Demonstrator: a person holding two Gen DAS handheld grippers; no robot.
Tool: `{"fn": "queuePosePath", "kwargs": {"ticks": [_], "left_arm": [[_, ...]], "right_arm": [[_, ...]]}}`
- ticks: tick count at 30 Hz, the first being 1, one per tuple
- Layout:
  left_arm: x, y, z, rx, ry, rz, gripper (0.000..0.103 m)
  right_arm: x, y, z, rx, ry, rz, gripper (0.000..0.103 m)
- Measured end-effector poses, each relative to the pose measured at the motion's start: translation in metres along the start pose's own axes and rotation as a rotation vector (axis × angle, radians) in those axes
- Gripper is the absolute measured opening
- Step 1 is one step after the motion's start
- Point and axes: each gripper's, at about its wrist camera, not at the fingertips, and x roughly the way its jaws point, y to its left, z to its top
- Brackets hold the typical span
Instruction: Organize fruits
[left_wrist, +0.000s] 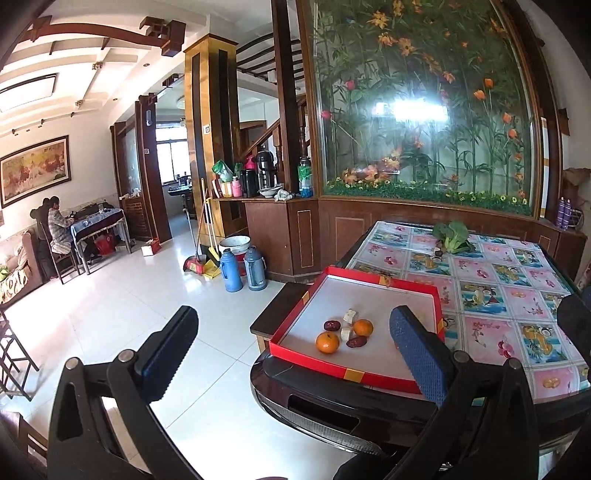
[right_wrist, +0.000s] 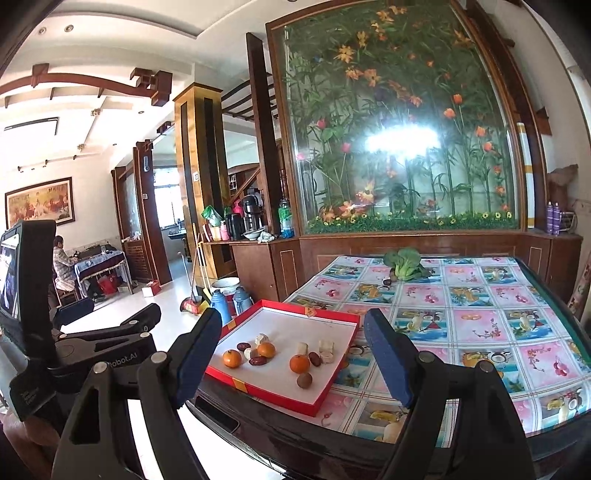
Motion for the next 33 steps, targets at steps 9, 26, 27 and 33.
{"fn": "queuePosePath", "kwargs": {"ticks": [9,26,27,33], "left_arm": [[-0.003,0.002,0.0,0.012,-0.008,0.004,0.103],[-0.009,0.003,0.001,0.015,-0.017,-0.017,0.103],[-0.01,0.003,0.001,0.015,-0.017,-0.018,0.103],[-0.011,0.001,0.002,0.017,-0.018,-0.022,0.103]], "right_arm": [[-0.001,0.002,-0.002,0.005,0.003,0.001,0.08],[-0.005,0.002,-0.001,0.001,-0.007,0.004,0.08],[-0.005,0.003,-0.001,0.0,-0.006,0.003,0.08],[-0.005,0.003,0.0,-0.003,-0.011,0.005,0.08]]}}
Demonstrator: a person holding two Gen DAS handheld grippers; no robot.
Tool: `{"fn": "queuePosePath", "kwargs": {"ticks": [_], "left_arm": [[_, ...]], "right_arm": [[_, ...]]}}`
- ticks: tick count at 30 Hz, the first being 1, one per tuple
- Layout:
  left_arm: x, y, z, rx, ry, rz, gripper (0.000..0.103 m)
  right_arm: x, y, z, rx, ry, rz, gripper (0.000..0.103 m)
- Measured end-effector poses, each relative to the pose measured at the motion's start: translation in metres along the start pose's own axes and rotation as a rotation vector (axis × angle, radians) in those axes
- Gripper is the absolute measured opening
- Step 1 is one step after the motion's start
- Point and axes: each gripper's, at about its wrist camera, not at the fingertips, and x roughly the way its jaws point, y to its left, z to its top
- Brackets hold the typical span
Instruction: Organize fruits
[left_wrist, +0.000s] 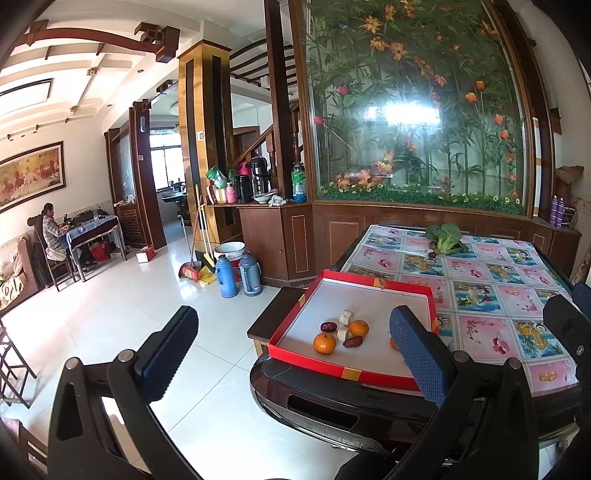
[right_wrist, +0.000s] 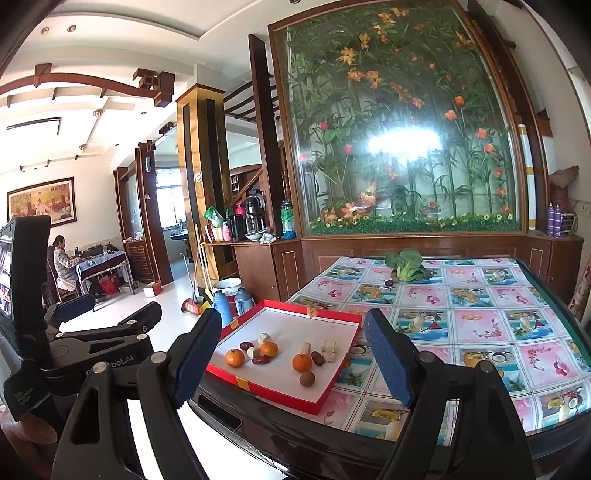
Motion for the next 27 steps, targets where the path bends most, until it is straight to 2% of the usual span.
{"fn": "queuePosePath", "kwargs": {"ticks": [10,27], "left_arm": [[-0.0034,-0.0047,0.0002,0.013,-0.002,-0.032,0.103],[-0.0061,-0.0044,0.0003,0.016,-0.008,-0.035,0.103]], "right_arm": [[-0.0011,0.0,-0.0011,-0.005,-0.008,0.006,0.08],[0.001,0.005,-0.0029,-0.022,-0.003,0.006,0.08]]}}
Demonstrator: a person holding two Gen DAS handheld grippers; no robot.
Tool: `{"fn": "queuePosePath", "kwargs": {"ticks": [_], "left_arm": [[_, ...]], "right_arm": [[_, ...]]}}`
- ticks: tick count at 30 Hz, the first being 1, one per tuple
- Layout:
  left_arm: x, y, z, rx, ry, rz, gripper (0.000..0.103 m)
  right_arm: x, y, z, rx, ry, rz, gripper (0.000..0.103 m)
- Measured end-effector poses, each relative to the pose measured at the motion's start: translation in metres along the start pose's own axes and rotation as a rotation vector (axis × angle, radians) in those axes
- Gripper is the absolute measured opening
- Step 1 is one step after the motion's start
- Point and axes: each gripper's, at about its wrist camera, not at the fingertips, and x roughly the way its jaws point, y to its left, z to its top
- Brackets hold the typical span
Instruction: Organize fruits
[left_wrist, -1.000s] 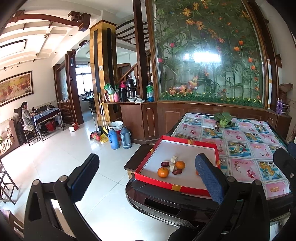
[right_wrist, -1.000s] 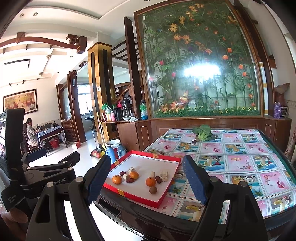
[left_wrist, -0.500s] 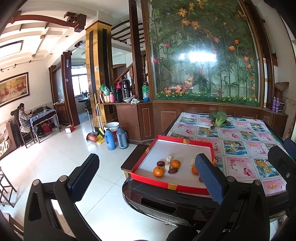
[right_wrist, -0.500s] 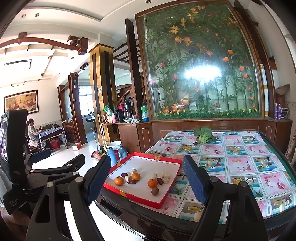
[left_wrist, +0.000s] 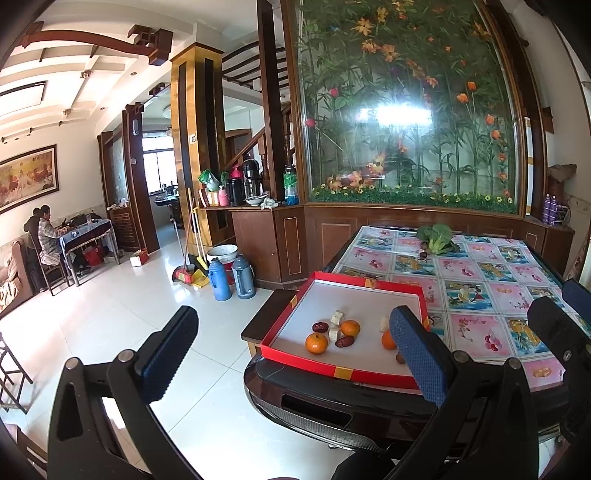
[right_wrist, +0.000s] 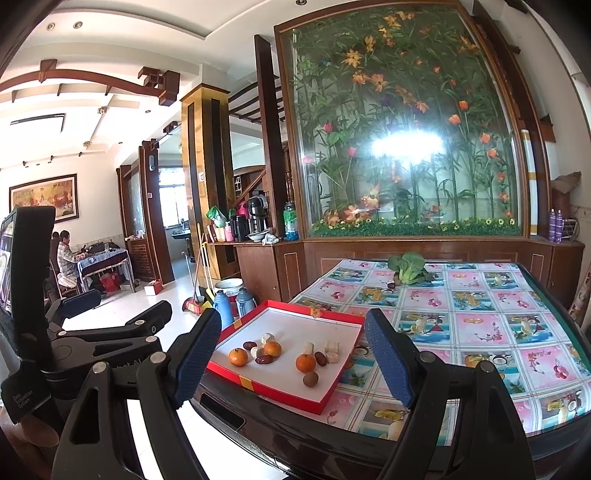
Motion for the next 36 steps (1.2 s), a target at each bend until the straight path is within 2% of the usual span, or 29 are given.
{"fn": "queuePosePath", "kwargs": {"ticks": [36], "left_arm": [[0.0004,0.0015,0.0043,-0.001,0.009,-0.011,0.103]], "right_arm": [[0.0023,0.002,0.0005,-0.003,0.009,0.009,0.08]]}}
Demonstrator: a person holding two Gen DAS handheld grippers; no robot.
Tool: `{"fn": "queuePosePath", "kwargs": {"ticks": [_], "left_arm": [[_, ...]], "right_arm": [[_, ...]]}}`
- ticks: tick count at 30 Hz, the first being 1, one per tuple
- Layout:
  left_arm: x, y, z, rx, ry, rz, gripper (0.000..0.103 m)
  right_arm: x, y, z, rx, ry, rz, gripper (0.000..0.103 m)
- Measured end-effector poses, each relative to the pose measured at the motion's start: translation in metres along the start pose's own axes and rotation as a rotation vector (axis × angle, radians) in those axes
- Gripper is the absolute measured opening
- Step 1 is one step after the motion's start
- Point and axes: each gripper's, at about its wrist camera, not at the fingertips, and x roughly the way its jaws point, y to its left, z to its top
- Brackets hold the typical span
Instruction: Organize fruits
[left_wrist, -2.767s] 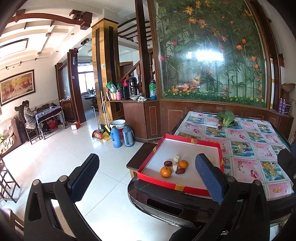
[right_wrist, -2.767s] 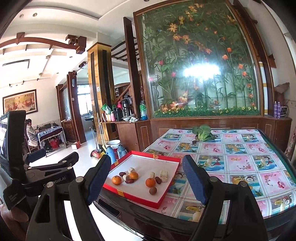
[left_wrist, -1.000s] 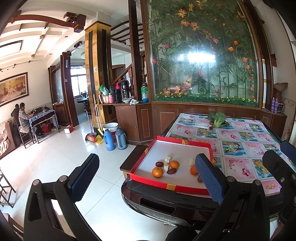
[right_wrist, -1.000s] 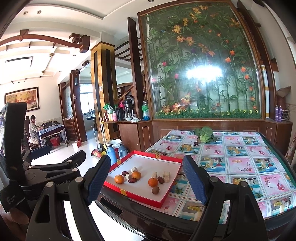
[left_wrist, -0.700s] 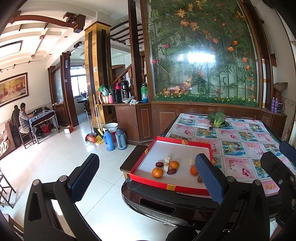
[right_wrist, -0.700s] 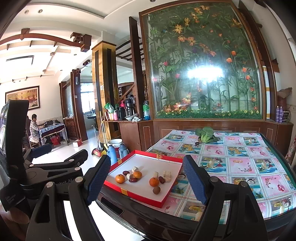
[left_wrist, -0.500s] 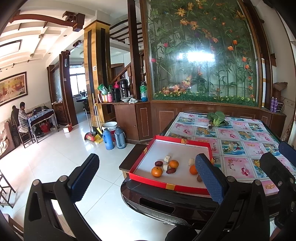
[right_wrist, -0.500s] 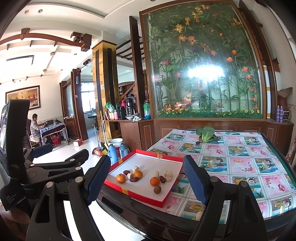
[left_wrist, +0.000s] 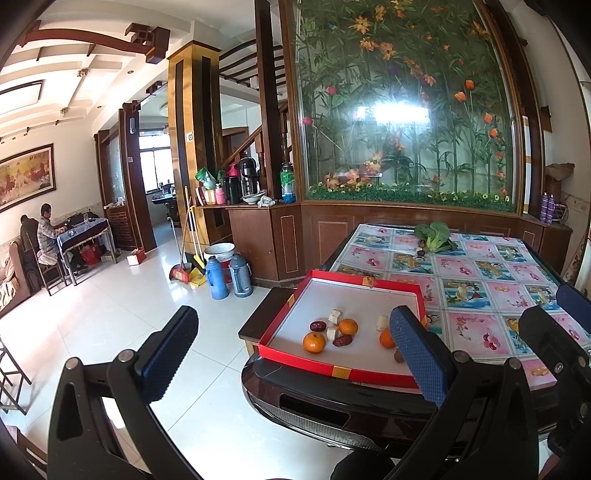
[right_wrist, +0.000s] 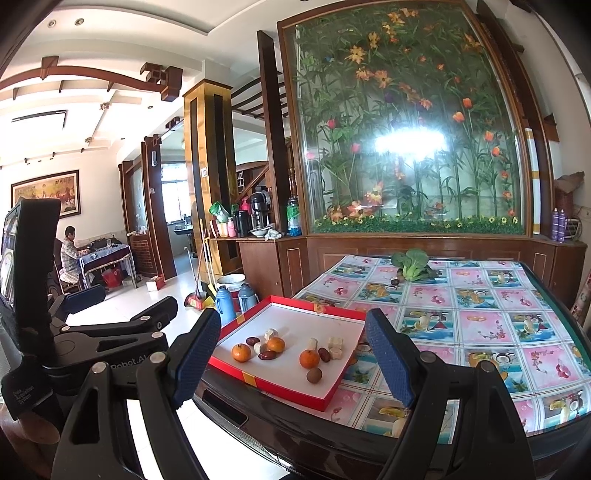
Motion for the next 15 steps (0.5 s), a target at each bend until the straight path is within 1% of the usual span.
{"fn": "queuePosePath", "kwargs": {"ticks": [15], "left_arm": [[0.0019,0.0016,-0.0014,0.001,0.003,0.001,0.103]], "right_arm": [[0.0031,-0.0007,-0.0081,0.005,0.006,-0.004,0.081]]}}
